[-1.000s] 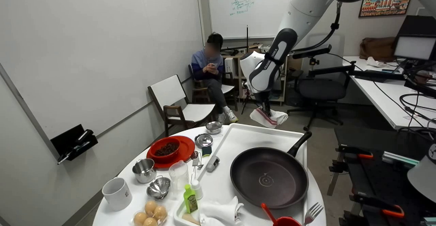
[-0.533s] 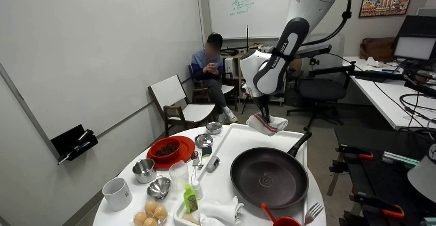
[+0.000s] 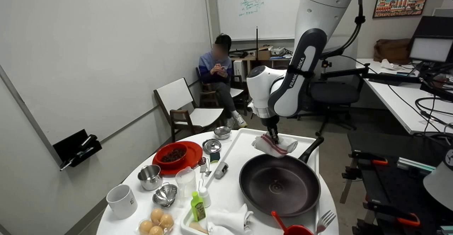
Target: Wipe the pan with the white towel
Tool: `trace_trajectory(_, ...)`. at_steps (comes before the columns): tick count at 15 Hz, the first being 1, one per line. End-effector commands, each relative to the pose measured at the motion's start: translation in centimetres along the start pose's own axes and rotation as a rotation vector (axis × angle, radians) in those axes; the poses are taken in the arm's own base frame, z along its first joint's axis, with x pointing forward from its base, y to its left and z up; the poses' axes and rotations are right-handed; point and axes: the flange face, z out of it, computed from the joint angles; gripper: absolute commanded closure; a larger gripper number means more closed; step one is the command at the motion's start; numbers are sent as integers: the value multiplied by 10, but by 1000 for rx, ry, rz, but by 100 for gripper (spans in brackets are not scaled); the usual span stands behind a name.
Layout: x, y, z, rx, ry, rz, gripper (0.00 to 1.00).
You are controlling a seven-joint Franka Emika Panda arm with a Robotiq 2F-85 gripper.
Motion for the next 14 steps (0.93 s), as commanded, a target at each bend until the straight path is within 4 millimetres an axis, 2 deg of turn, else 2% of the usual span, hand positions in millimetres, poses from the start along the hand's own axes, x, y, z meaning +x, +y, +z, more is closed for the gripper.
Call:
trace_trajectory(1, 2, -4, 2, 2, -4, -2, 84)
trace_trajectory(7, 0, -1, 3, 4, -5, 4, 84)
trace_trajectory(8, 0, -1, 3, 4, -5, 4, 91)
trace_trajectory(9, -1, -1, 4, 30, -15, -6, 91)
trace_trajectory(14, 6, -29, 6, 67, -29, -101, 91)
